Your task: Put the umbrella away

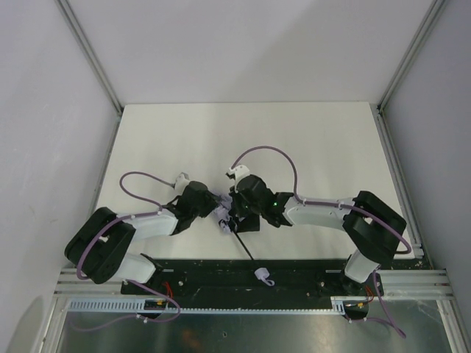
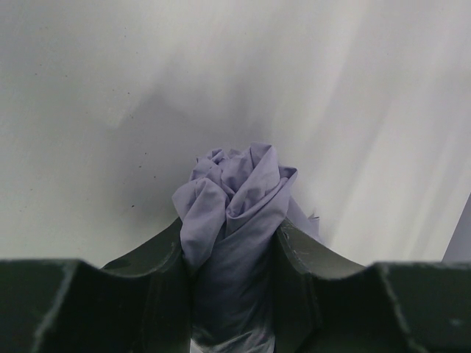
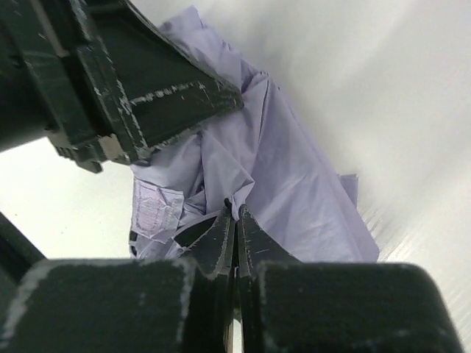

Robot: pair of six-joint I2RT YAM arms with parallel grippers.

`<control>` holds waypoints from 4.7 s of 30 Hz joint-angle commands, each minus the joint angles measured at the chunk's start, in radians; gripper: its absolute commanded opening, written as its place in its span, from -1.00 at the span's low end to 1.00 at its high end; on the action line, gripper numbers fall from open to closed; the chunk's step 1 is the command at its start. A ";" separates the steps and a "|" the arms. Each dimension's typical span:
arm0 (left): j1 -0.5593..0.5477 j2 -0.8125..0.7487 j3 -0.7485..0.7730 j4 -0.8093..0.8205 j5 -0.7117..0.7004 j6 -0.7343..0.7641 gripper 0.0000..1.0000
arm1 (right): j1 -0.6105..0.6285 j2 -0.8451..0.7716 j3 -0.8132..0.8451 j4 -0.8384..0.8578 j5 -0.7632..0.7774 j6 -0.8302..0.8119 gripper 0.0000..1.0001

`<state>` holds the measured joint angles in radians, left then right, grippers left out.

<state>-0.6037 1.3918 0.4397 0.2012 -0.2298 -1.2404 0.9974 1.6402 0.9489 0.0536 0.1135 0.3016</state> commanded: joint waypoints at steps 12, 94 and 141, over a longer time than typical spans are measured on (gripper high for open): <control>0.004 -0.002 -0.052 -0.021 0.005 0.000 -1.00 | -0.027 0.100 -0.139 0.036 -0.117 0.222 -0.97; 0.204 -0.521 0.296 0.314 0.397 -0.287 -1.00 | -0.065 0.101 -0.333 1.495 -0.149 1.827 0.62; 0.193 -0.667 0.197 0.270 0.391 -0.474 -1.00 | -0.153 -0.078 -0.563 1.527 -0.049 1.424 -1.00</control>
<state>-0.4084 0.7849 0.6342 0.4713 0.1719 -1.6737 0.9234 1.6936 0.4828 1.3331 0.0151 1.8950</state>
